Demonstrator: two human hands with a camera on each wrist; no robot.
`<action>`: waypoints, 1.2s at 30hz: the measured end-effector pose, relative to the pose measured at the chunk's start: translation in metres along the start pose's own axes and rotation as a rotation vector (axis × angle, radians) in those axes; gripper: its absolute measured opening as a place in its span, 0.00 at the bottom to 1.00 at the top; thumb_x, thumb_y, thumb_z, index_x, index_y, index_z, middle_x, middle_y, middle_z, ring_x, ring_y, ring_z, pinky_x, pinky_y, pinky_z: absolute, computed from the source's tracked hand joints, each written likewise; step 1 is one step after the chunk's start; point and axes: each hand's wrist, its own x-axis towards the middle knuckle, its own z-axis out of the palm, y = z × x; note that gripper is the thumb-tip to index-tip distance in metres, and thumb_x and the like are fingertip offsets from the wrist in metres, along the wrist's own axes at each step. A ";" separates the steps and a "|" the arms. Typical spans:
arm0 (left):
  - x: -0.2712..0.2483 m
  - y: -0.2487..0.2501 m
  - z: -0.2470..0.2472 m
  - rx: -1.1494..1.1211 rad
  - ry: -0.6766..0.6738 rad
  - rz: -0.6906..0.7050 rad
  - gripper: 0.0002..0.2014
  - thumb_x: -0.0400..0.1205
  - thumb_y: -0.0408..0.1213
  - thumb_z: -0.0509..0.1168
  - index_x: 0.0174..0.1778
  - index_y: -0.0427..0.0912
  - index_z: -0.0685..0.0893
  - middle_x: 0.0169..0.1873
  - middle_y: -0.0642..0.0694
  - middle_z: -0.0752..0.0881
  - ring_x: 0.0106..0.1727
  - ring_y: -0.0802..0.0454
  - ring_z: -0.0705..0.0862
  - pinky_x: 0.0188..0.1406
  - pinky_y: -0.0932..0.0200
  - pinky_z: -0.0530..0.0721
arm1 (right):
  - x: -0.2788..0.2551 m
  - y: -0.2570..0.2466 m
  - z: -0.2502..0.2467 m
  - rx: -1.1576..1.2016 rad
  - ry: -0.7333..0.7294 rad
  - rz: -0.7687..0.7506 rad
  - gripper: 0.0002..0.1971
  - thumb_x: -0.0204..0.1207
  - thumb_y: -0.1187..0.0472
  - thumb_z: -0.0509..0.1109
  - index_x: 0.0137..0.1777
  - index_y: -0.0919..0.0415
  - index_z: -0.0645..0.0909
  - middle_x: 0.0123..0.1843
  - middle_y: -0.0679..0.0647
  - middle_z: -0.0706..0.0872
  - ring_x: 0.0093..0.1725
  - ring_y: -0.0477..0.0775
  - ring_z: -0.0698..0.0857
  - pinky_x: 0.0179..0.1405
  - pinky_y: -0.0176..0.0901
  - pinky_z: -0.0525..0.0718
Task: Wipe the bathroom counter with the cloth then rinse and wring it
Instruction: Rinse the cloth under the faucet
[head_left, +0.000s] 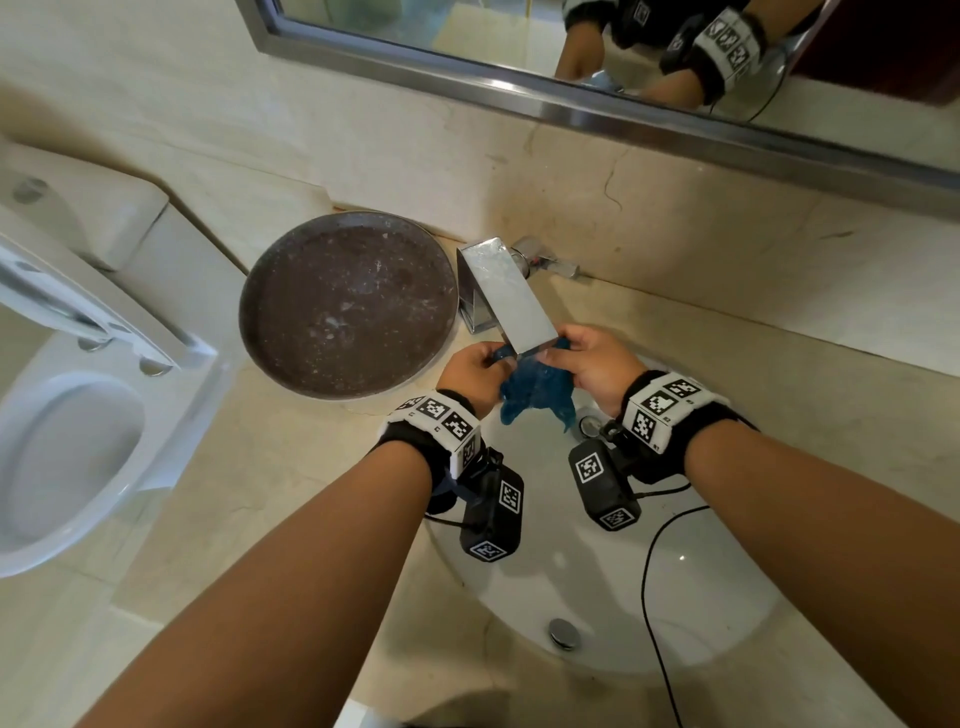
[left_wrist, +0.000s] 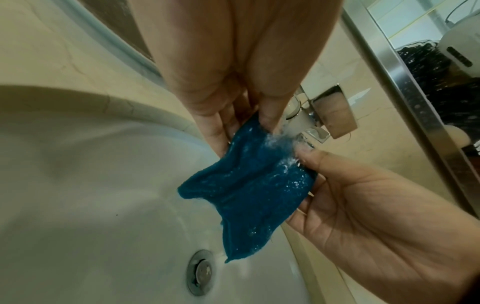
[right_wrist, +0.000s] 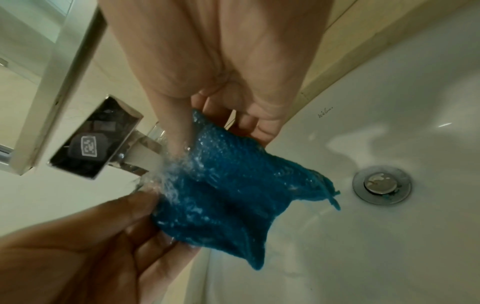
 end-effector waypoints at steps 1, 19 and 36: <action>0.002 -0.001 0.001 -0.001 -0.005 -0.003 0.11 0.81 0.32 0.61 0.43 0.53 0.82 0.52 0.37 0.87 0.55 0.36 0.85 0.58 0.35 0.82 | 0.000 0.000 -0.001 0.001 0.001 -0.002 0.10 0.76 0.68 0.68 0.50 0.53 0.83 0.50 0.56 0.88 0.53 0.57 0.86 0.61 0.55 0.82; -0.011 0.011 -0.007 -0.035 0.025 0.019 0.08 0.84 0.34 0.59 0.44 0.51 0.80 0.49 0.40 0.85 0.57 0.39 0.84 0.63 0.37 0.80 | -0.005 -0.007 0.007 0.056 -0.006 0.025 0.08 0.80 0.67 0.64 0.49 0.53 0.82 0.52 0.59 0.87 0.55 0.58 0.85 0.60 0.51 0.83; -0.023 0.014 -0.016 -0.132 0.015 -0.010 0.09 0.85 0.33 0.57 0.42 0.49 0.79 0.40 0.44 0.84 0.48 0.43 0.83 0.60 0.33 0.81 | -0.011 -0.008 0.011 0.064 -0.022 0.083 0.06 0.80 0.65 0.65 0.51 0.55 0.81 0.50 0.55 0.88 0.53 0.54 0.87 0.49 0.45 0.85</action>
